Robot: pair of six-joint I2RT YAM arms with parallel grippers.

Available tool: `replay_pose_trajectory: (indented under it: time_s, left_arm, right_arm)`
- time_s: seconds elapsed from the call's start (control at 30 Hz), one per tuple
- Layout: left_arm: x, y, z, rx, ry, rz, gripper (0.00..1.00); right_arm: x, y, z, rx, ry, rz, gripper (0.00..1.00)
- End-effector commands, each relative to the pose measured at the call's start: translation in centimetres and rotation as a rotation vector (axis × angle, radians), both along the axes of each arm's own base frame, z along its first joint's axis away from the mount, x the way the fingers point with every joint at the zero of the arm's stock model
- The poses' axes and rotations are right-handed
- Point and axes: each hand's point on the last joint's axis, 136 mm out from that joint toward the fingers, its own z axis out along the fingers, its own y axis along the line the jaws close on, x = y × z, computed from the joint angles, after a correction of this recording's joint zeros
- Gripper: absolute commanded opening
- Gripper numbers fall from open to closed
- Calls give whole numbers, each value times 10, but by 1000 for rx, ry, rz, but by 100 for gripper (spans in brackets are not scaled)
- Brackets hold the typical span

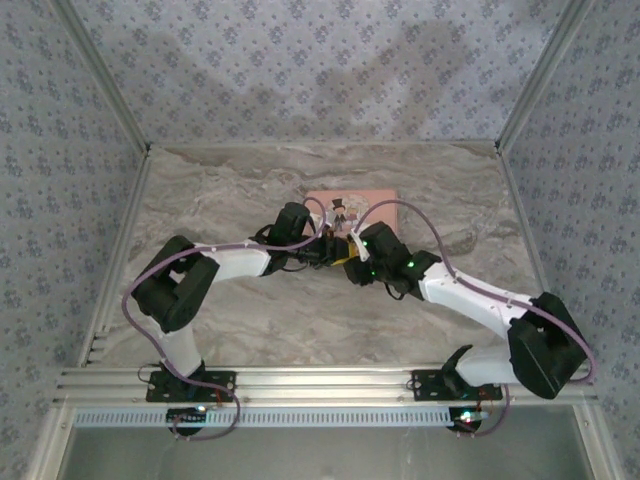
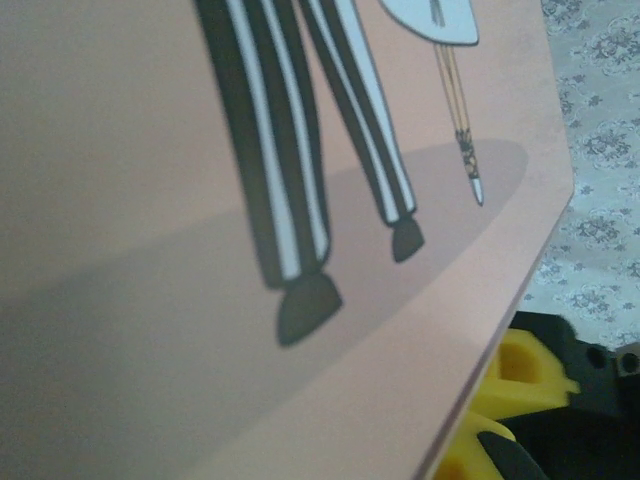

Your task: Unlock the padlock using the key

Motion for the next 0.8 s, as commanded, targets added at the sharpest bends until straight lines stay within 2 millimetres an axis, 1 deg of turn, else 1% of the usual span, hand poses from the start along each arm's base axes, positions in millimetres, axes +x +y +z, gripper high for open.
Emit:
replay_pose_trajectory:
  time_s: [0.0, 0.07, 0.1, 0.17, 0.23, 0.3, 0.43, 0.53, 0.6, 0.67, 0.7, 0.77]
  left_arm:
    - [-4, -5, 34, -78, -4, -36, 0]
    - [-4, -4, 34, -77, -4, -34, 0]
    - [-4, -4, 35, -78, -5, -35, 0]
    - [-5, -3, 33, -75, -3, -36, 0]
    - [-5, -3, 33, -71, -3, -37, 0]
    - [-6, -2, 30, -64, -3, -38, 0]
    - [-7, 0, 25, -50, -1, -36, 0]
    - [-7, 2, 20, -36, 2, -28, 3]
    - [-8, 4, 16, -25, 5, -22, 9]
    - [-10, 7, 8, -1, 18, -12, 21]
    - [-10, 9, 4, 12, 21, -5, 26]
    - [-13, 14, -6, 52, 38, 6, 35]
  right_arm:
    - [6, 3, 3, -15, -29, -6, 36]
    - [6, 3, 3, -18, -32, -6, 34]
    - [7, 3, 5, -17, -37, -7, 30]
    - [6, 4, 6, -8, -38, 6, 15]
    - [4, 7, 9, 7, -36, 22, 5]
    - [0, 10, 10, 23, -24, 46, 0]
    - [-10, 18, 8, 64, 20, 103, 0]
    - [-14, 21, 5, 122, 54, 105, 0]
    - [-15, 23, 0, 139, 71, 99, 0]
    - [-17, 24, -7, 139, 86, 96, 0]
    - [-18, 24, -10, 139, 91, 93, 0]
    - [-19, 22, -22, 136, 109, 80, 0]
